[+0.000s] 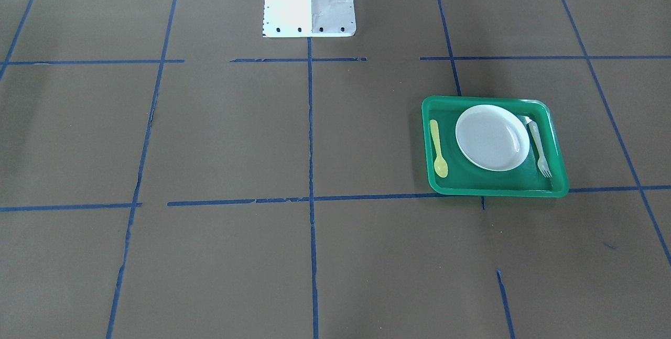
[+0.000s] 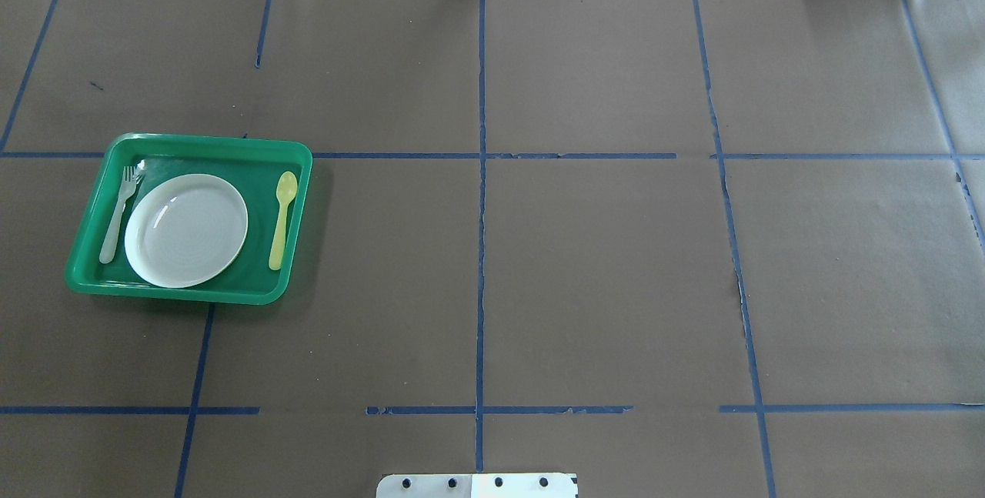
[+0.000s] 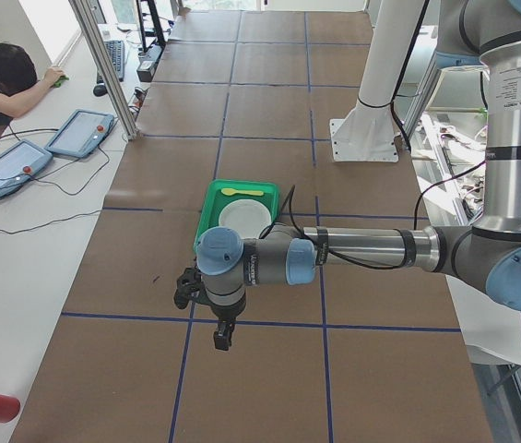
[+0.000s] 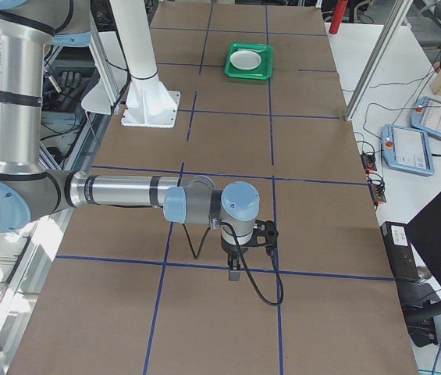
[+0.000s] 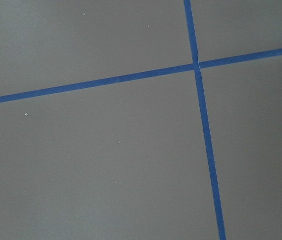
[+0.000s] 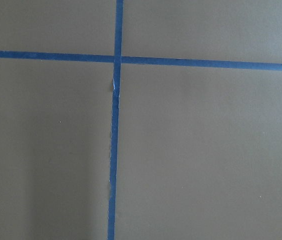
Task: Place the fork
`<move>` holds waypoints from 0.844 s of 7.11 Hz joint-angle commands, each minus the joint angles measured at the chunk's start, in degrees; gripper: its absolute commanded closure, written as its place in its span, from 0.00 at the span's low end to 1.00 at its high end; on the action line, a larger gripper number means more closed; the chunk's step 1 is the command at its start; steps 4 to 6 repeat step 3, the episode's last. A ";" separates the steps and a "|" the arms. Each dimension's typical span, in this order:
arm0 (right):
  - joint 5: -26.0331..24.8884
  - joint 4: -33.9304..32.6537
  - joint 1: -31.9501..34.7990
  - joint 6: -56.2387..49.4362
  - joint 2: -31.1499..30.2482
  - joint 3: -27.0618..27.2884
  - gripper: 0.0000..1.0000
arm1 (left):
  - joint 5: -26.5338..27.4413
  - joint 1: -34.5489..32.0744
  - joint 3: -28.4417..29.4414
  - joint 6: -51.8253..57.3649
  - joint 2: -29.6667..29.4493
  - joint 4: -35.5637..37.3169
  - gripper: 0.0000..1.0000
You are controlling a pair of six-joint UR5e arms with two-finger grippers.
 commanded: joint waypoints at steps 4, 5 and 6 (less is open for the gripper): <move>0.00 0.00 0.00 0.00 0.00 0.00 0.00 | 0.00 0.00 -0.47 0.00 -0.08 0.00 0.00; 0.00 0.00 0.00 0.00 0.00 0.00 0.00 | 0.00 0.00 -0.47 0.00 -0.08 0.00 0.00; 0.00 0.00 0.00 0.00 0.00 0.00 0.00 | 0.00 0.00 -0.47 0.00 -0.08 0.00 0.00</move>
